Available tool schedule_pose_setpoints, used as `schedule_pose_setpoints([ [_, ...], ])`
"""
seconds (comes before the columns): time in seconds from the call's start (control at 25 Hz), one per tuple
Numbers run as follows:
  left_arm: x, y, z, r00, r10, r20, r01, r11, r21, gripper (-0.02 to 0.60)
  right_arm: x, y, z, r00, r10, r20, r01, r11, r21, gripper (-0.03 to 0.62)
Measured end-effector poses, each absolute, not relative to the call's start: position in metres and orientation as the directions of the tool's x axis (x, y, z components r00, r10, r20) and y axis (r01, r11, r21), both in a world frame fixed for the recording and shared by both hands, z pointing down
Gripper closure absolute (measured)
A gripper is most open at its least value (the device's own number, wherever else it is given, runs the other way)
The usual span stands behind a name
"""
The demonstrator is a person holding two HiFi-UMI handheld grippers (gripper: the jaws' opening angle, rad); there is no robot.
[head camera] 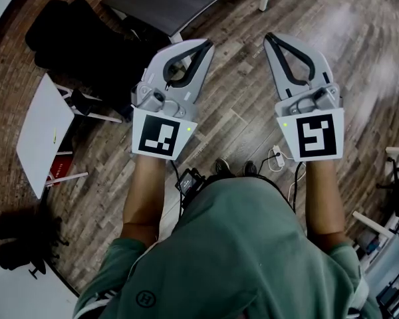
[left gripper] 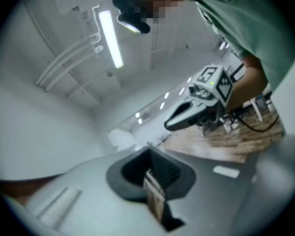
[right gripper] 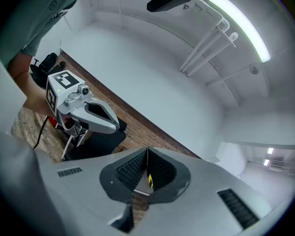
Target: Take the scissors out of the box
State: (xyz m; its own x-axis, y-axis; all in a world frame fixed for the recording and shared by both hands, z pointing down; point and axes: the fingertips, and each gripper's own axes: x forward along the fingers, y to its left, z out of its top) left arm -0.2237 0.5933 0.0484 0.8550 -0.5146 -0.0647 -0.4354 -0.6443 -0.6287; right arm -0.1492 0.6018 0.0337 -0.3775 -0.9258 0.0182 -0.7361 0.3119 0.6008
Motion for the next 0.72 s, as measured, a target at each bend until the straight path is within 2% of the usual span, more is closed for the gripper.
schedule_pose_setpoints([
  [0.72,-0.227,0.578,0.046,0.866,-0.491,-0.092,-0.439,-0.662,-0.607,0.581,-0.154,0.590,0.032,-0.355,-0.934,0.042,-0.721,0.301,0.624,0.586],
])
